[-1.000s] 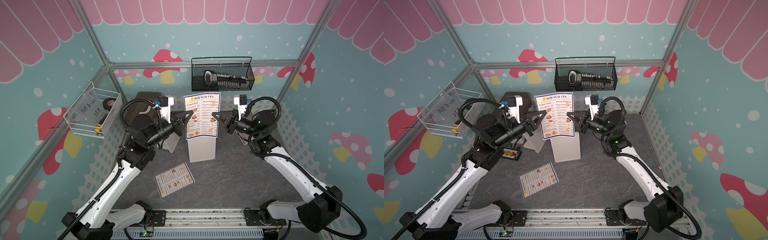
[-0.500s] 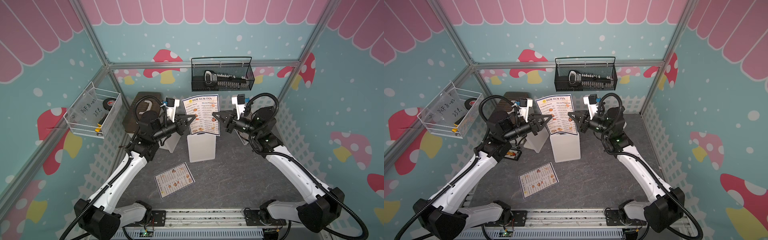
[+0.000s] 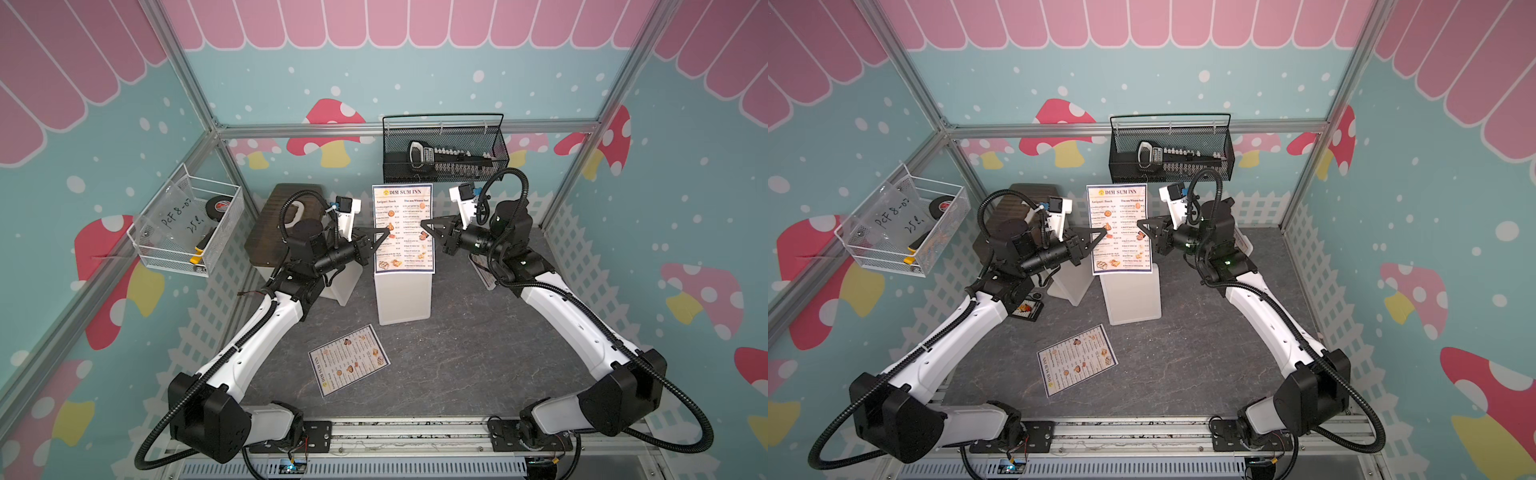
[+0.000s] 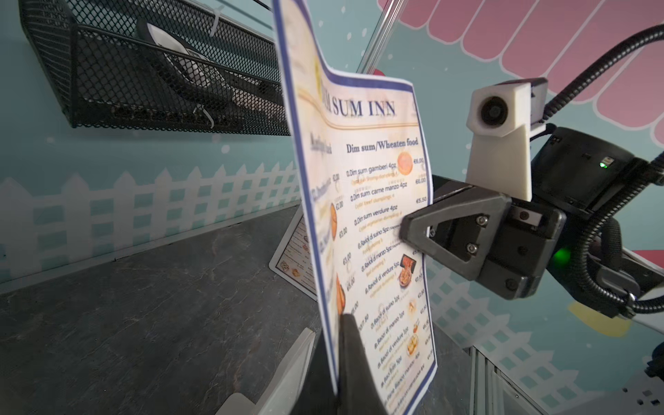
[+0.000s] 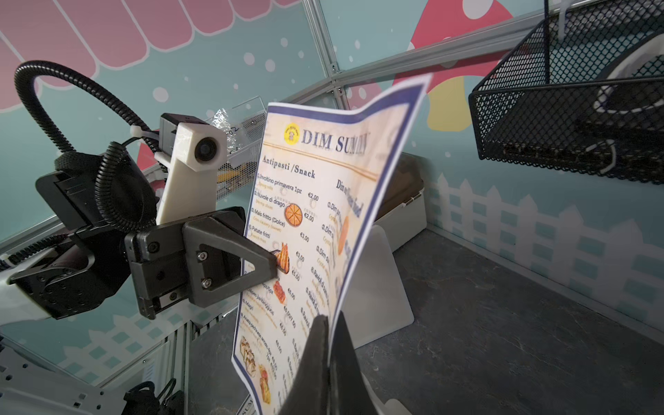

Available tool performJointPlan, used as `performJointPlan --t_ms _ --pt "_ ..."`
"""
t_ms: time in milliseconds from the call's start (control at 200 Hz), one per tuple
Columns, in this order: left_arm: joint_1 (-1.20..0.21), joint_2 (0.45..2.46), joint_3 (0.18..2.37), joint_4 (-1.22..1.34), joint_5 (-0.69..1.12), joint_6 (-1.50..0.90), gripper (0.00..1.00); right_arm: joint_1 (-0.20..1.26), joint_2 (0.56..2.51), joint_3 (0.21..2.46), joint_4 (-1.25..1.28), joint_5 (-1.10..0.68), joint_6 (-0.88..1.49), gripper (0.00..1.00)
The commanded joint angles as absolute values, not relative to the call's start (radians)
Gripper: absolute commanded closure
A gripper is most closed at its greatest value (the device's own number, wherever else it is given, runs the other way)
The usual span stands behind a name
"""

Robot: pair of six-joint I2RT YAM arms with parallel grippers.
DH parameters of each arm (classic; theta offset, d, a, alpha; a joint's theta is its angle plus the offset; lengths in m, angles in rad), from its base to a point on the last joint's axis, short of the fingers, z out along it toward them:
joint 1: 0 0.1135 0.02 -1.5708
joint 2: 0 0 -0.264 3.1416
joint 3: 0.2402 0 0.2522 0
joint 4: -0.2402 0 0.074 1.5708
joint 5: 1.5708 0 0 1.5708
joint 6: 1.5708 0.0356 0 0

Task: Insert the menus into the narrow rack
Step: Insert the menu into the narrow rack.

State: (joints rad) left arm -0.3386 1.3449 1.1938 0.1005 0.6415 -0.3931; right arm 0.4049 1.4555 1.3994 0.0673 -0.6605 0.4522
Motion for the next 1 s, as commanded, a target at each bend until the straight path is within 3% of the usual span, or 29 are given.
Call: performJointPlan --t_ms 0,996 --pt "-0.33 1.401 1.221 0.143 0.672 -0.397 0.99 0.387 1.484 1.446 0.043 -0.659 0.394 1.0" --pt "-0.301 1.634 1.299 0.235 0.71 -0.424 0.99 0.313 1.647 1.543 0.047 -0.742 0.326 1.0"
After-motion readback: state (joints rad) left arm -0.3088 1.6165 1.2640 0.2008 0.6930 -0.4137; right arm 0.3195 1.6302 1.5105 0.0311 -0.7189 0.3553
